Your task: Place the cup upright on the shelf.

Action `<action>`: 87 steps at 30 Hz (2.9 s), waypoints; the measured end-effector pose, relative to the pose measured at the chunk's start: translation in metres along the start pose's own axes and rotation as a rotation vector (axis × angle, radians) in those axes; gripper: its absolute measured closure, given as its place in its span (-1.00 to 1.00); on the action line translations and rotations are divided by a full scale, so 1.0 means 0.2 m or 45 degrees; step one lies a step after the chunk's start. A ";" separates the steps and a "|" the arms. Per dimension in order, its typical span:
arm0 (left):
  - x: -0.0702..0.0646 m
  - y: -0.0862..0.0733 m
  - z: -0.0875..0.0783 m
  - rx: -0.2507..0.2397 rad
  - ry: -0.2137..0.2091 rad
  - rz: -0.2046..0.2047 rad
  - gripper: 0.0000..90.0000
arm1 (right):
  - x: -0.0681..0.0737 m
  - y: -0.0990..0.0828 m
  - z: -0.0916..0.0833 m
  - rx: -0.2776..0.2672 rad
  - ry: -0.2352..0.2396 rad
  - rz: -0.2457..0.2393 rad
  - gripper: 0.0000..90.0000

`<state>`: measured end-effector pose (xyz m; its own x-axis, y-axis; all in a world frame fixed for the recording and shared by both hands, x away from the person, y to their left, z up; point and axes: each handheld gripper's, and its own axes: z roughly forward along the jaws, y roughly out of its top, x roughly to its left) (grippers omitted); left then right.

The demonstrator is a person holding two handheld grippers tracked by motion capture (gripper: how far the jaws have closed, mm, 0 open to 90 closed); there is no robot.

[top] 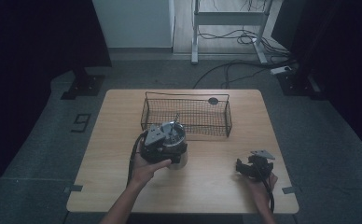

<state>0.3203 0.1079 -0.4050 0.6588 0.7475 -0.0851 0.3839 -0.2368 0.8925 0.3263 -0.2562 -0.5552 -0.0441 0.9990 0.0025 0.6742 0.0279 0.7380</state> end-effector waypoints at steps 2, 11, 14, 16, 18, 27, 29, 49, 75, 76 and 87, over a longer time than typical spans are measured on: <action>0.01 0.01 0.00 0.001 0.005 -0.001 -0.92 | 0.00 0.00 0.00 0.000 0.001 0.000 -0.73; 0.07 0.05 0.00 -0.021 0.036 -0.004 -0.92 | 0.00 0.00 0.00 0.000 0.001 0.000 -0.73; 0.10 0.05 0.02 -0.013 0.044 -0.026 -0.92 | 0.00 0.00 0.00 0.000 0.000 0.002 -0.73; 0.10 0.05 0.03 -0.007 0.052 -0.027 -0.92 | 0.00 0.00 0.00 -0.001 0.000 0.002 -0.73; 0.11 0.05 0.04 -0.003 0.059 -0.032 -0.92 | 0.00 0.00 0.00 -0.001 0.001 0.001 -0.73; 0.13 0.08 0.08 0.005 0.065 -0.055 -0.92 | 0.00 0.00 0.00 0.003 0.003 -0.003 -0.72; 0.13 0.09 0.09 0.008 0.062 -0.061 -0.92 | 0.00 0.00 0.00 0.002 0.003 -0.003 -0.72; 0.15 0.18 0.19 -0.017 0.062 -0.099 -0.92 | 0.00 0.00 0.00 -0.001 0.003 -0.003 -0.72; 0.22 0.27 0.32 -0.017 0.071 -0.108 -0.92 | 0.00 0.00 0.00 -0.005 0.008 -0.007 -0.71; 0.22 0.28 0.32 -0.016 0.073 -0.114 -0.92 | 0.00 0.00 0.00 -0.005 0.008 -0.007 -0.71; 0.24 0.33 0.35 -0.048 0.098 -0.101 -0.92 | 0.00 0.00 0.00 -0.005 0.008 -0.007 -0.71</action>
<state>0.4225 0.0853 -0.3816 0.5749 0.8089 -0.1231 0.4073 -0.1524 0.9005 0.3265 -0.2565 -0.5553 -0.0525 0.9986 0.0030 0.6710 0.0330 0.7407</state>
